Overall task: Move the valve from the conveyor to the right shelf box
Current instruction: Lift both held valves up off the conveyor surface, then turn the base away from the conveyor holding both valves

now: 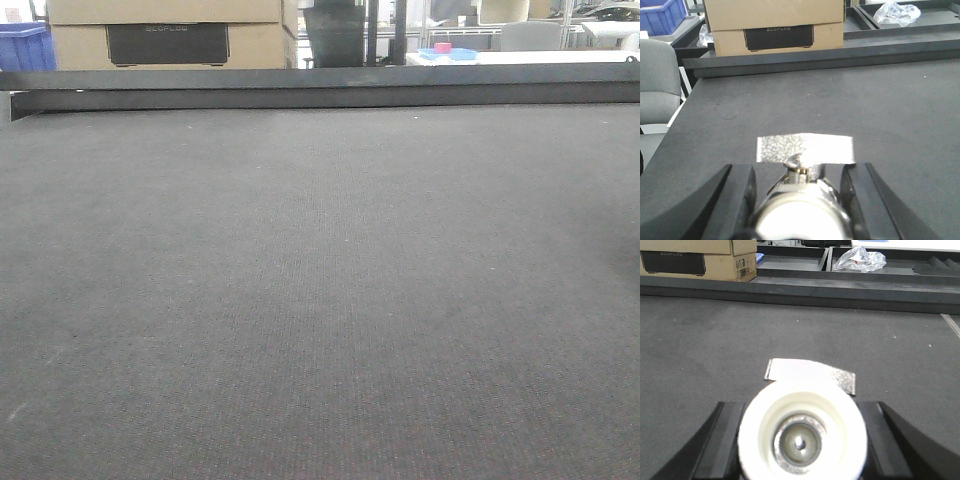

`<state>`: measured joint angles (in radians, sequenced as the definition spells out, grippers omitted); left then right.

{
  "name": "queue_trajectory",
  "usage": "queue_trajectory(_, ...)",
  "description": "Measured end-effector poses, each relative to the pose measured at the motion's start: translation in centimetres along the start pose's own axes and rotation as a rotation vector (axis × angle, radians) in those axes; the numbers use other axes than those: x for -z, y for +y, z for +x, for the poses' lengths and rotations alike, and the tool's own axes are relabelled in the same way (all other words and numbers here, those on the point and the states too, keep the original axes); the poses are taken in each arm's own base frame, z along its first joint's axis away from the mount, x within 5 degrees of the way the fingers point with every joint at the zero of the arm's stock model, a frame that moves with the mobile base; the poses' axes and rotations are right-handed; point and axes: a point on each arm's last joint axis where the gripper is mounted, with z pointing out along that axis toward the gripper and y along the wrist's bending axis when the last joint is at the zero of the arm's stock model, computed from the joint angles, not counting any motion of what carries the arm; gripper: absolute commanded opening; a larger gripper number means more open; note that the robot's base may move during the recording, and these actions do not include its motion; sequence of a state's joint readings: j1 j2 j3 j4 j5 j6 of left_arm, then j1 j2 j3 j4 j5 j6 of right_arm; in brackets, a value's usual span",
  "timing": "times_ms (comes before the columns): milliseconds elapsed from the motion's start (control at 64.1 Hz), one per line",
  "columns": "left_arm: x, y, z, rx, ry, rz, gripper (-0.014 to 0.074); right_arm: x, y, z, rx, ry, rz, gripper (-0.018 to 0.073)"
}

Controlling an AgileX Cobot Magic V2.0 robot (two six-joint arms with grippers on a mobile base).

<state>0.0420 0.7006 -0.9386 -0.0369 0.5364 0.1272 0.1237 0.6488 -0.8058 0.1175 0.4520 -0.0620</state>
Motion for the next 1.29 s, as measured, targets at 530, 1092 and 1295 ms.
queue_trajectory(530,0.0,0.0,-0.02,0.0,-0.002,0.0,-0.0111,0.0,0.01,0.0,-0.002,0.0,-0.001,-0.0162)
queue_trajectory(1092,0.0,0.01,-0.02,-0.002,-0.002,-0.001,-0.0111,0.0,0.01,0.0,-0.002,0.0,-0.001,-0.0162)
queue_trajectory(1295,0.0,0.01,-0.02,-0.002,-0.002,-0.001,-0.0111,0.0,0.01,0.0,-0.002,0.0,-0.001,-0.0162)
